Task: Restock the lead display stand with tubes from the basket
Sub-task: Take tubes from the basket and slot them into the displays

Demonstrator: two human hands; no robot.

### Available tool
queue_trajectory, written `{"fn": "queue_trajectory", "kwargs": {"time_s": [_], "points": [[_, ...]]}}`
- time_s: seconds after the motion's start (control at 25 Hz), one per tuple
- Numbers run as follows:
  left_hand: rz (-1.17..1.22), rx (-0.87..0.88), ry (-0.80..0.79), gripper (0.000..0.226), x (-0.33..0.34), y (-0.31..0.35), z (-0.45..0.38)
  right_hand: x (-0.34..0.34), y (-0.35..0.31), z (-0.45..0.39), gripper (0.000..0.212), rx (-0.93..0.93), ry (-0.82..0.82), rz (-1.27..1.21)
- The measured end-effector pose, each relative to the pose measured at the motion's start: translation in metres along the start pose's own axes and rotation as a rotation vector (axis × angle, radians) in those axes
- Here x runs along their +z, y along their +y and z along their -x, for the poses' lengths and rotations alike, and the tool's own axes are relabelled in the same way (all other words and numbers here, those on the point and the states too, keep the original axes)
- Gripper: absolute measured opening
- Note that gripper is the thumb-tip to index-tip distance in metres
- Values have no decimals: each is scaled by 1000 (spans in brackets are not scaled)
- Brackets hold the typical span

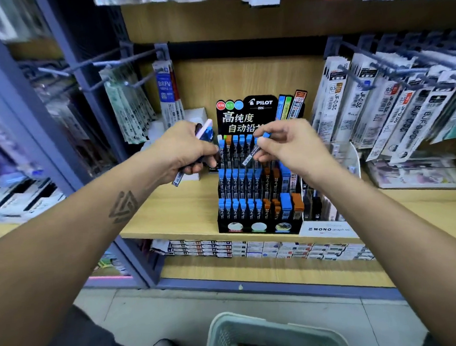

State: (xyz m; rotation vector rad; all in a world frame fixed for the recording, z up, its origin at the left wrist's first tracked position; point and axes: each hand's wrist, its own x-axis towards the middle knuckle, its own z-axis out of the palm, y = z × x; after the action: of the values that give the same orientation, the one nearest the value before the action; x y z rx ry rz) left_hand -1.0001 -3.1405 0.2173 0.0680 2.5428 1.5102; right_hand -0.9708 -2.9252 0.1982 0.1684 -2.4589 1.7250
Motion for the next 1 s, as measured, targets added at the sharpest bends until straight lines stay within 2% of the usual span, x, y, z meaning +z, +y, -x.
{"fn": "queue_trajectory", "kwargs": {"time_s": [0.16, 0.32, 0.44, 0.56, 0.72, 1.0], "points": [[-85, -14, 9, 10, -9, -7, 3, 7, 0, -4, 20, -50, -19, 44], [-107, -9, -6, 11, -10, -11, 5, 4, -1, -4, 10, -42, -65, -35], [-108, 1, -39, 14, -7, -13, 6, 0, 2, -5, 6, -59, -88, -4], [-94, 4, -54, 24, -3, -12, 4, -9, 1, -7, 9, -93, 28, 35], [-52, 2, -3, 21, -1, -4, -4, -18, 2, -16, 11, -119, 216, 163], [0, 5, 14, 14, 11, 4, -14, -7, 4, -28, 12, -225, 234, 458]]}}
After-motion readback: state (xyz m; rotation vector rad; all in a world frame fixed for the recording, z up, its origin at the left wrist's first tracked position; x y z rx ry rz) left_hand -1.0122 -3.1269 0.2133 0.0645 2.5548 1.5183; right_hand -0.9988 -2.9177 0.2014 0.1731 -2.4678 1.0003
